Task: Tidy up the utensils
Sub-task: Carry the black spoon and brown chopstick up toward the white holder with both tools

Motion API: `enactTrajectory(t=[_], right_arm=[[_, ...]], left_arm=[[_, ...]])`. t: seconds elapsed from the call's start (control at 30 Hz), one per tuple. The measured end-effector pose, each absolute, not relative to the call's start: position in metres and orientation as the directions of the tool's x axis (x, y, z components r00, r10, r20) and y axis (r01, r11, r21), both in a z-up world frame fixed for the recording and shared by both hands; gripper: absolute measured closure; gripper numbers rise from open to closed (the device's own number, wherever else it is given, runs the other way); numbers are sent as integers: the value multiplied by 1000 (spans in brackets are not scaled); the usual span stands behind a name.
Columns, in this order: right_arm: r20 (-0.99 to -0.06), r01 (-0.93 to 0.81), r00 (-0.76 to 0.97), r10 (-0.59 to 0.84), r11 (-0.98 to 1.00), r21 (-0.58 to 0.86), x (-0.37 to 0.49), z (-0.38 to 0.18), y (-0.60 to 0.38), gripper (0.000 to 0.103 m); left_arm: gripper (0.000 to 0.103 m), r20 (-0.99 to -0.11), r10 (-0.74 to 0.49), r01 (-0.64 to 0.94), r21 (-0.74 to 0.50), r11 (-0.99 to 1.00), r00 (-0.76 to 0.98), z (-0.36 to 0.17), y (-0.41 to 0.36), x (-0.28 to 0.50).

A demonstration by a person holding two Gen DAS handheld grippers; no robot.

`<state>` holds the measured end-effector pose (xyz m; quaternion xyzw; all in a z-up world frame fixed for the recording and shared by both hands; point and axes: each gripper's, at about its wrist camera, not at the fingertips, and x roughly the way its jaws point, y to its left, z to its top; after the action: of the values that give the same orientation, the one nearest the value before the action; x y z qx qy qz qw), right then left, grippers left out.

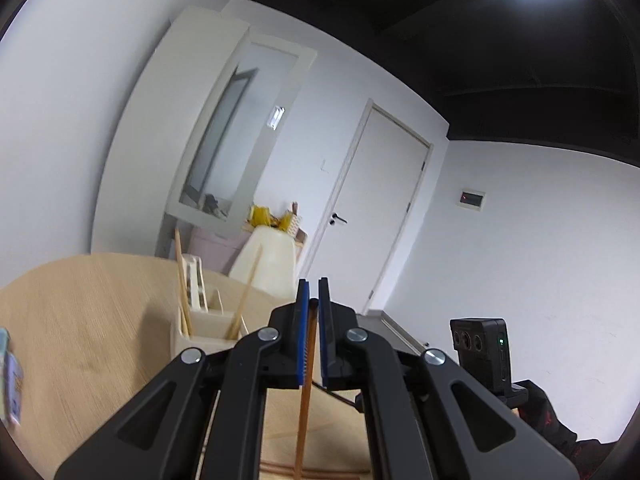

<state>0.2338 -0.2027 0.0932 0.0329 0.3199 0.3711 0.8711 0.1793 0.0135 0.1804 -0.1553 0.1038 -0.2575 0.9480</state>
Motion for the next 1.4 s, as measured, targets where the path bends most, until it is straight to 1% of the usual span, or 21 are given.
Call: enactTrajectory(t=[0.2, 0.33, 0.4, 0.47, 0.63, 0.77, 0.9, 1.03, 1.13, 1.4], right_arm=[[-528, -635, 553, 645, 736, 234, 243, 137, -191, 94], [-593, -633, 518, 617, 742, 219, 260, 158, -173, 94], [-644, -620, 466, 607, 743, 252, 276, 162, -164, 94], [-673, -601, 446, 590, 755, 263, 288, 164, -158, 94], [-710, -604, 426, 561, 761, 239, 298, 166, -147, 94], [-746, -588, 431, 508, 785, 195, 301, 164, -137, 94], [-771, -589, 382, 509, 777, 220, 302, 155, -131, 94], [-790, -561, 353, 502, 789, 250, 311, 150, -127, 94], [-787, -541, 320, 528, 783, 306, 322, 149, -125, 94], [-757, -519, 341, 557, 784, 342, 342, 157, -126, 93]], left_arm=[[99, -71, -487, 450, -285, 846, 871, 228, 23, 186], [99, -71, -455, 426, -249, 870, 888, 255, 24, 198], [99, -74, -441, 414, -236, 879, 895, 266, 24, 204], [99, -67, -420, 396, -225, 890, 905, 274, 24, 207], [99, -26, -381, 369, -197, 908, 924, 303, 24, 215], [99, -10, -352, 345, -172, 922, 936, 319, 18, 222], [99, -8, -293, 291, -114, 950, 956, 318, 9, 230], [99, -15, -273, 269, -125, 955, 962, 307, 7, 237], [99, -33, -260, 254, -135, 958, 965, 298, 9, 246], [99, -100, -251, 237, -129, 963, 963, 277, 13, 264]])
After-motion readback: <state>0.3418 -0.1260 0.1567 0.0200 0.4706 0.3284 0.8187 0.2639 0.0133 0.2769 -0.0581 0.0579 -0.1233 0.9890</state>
